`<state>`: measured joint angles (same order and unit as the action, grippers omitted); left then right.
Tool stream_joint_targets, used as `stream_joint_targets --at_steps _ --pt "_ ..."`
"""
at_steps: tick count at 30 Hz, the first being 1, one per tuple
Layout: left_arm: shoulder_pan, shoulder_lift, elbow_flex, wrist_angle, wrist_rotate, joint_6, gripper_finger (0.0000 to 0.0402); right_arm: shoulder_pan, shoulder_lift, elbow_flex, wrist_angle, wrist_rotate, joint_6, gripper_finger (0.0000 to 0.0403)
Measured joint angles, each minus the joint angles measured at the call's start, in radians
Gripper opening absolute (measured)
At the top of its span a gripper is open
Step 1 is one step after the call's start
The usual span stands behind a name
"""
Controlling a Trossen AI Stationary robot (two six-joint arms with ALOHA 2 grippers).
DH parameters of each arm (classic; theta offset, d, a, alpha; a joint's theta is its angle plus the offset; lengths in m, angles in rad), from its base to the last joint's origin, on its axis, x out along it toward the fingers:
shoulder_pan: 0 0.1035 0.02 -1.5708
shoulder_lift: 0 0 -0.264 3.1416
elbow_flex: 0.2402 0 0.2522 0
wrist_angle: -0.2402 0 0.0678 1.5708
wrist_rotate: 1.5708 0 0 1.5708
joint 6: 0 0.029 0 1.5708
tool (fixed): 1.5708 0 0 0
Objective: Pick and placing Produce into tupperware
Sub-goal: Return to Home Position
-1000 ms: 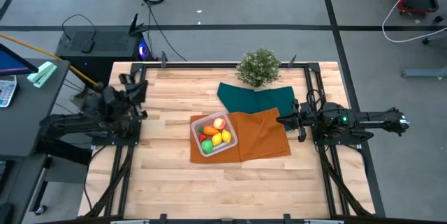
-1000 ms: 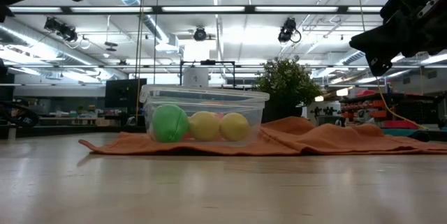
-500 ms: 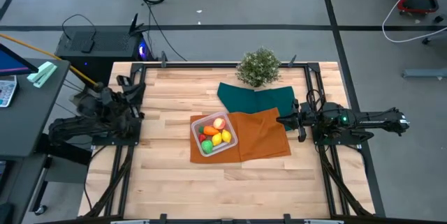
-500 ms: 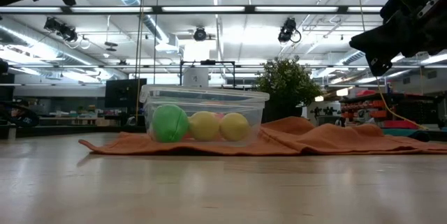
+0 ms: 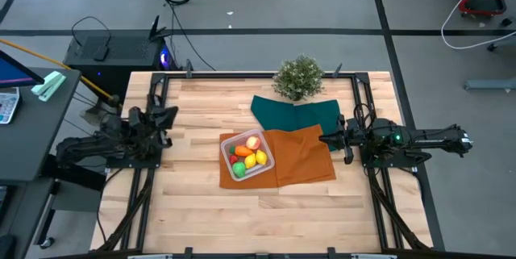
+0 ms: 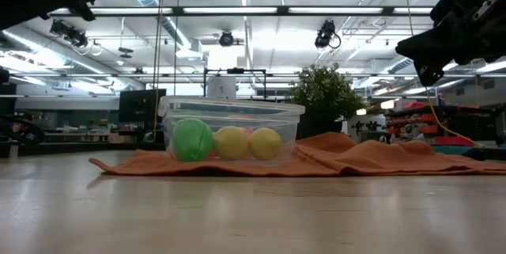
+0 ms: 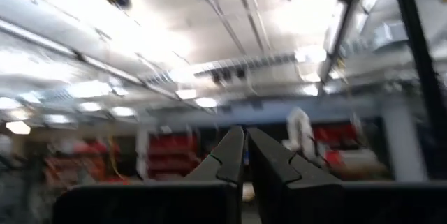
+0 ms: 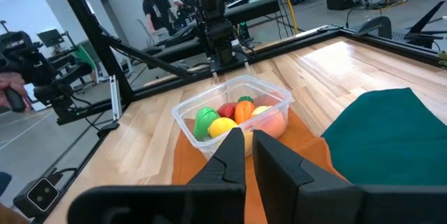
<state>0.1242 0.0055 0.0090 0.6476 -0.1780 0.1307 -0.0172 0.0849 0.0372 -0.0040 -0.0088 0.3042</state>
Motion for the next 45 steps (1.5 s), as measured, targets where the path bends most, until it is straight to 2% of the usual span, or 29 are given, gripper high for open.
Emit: stream_joint_targets --at_steps 8,20,26,35,41,45 --pt "0.0 0.001 -0.001 -0.282 0.111 -0.101 0.0023 0.0 0.0 0.0 0.0 0.0 0.0 0.0" --pt "0.0 0.001 -0.001 -0.586 0.127 -0.146 0.0027 0.0 0.0 0.0 -0.001 0.0 0.0 0.0" --pt "-0.015 0.0 -0.001 -0.608 0.152 -0.153 0.0021 0.0 0.0 0.0 -0.002 0.0 0.0 0.0" --pt "-0.132 0.001 -0.001 -0.609 0.165 -0.153 0.0028 0.0 0.0 0.0 -0.003 0.0 0.0 0.0" --pt "-0.158 0.001 -0.002 -0.604 0.054 -0.114 0.0018 0.0 0.0 0.0 -0.003 0.0 0.0 0.0" --pt "-0.158 0.01 -0.002 -0.614 0.057 -0.111 0.0016 0.0 0.0 0.0 -0.003 0.0 0.0 0.0"
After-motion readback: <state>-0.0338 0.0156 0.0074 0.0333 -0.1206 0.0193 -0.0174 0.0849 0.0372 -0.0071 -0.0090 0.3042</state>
